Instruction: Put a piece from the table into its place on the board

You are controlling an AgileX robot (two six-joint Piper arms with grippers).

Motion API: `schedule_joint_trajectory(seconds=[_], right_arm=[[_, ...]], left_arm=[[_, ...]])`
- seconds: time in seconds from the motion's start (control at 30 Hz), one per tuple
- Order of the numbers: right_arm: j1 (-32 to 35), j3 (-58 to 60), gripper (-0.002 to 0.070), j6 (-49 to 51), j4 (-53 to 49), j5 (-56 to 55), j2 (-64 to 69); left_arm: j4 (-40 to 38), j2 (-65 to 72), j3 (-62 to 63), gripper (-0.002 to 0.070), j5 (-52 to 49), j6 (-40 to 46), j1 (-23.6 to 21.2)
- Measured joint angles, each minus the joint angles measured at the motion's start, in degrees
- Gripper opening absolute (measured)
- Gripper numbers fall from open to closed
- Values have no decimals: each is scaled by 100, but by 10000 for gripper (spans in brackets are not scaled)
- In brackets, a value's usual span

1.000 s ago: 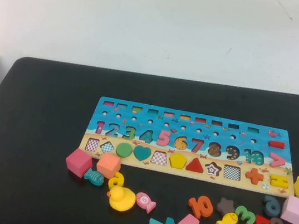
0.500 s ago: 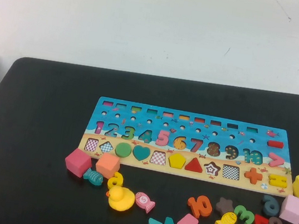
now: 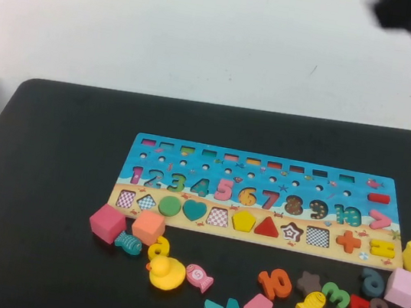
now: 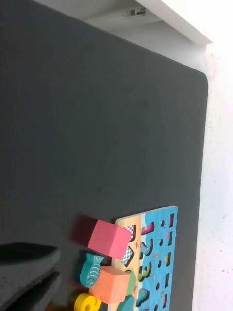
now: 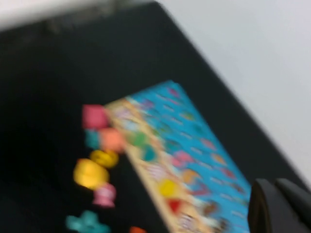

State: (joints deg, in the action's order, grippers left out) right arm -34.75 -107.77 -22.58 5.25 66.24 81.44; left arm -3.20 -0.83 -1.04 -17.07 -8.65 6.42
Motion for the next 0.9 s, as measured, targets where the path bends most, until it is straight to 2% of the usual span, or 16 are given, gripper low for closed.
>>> schedule_joint_trajectory(seconds=[0.17, 0.33, 0.47, 0.5, 0.63, 0.9], right_arm=[[207, 2383, 19, 41, -801, -1690, -1899], [987, 4418, 19, 328, -784, -2964, -3572], [1788, 5802, 19, 374, -797, -3261, -4869], [2180, 6476, 19, 374, -964, -3290, -5503], [2852, 7546, 19, 374, -1506, -3299, -6598], [3694, 9002, 19, 652, -1533, -3387, -8042]], left_arm=[[0, 0, 0, -2, 0, 0, 0], [0, 0, 0, -2, 0, -14, 0], [0, 0, 0, -2, 0, -2, 0], [0, 0, 0, -2, 0, -2, 0], [0, 0, 0, -1, 0, -2, 0], [0, 0, 0, -1, 0, -2, 0]])
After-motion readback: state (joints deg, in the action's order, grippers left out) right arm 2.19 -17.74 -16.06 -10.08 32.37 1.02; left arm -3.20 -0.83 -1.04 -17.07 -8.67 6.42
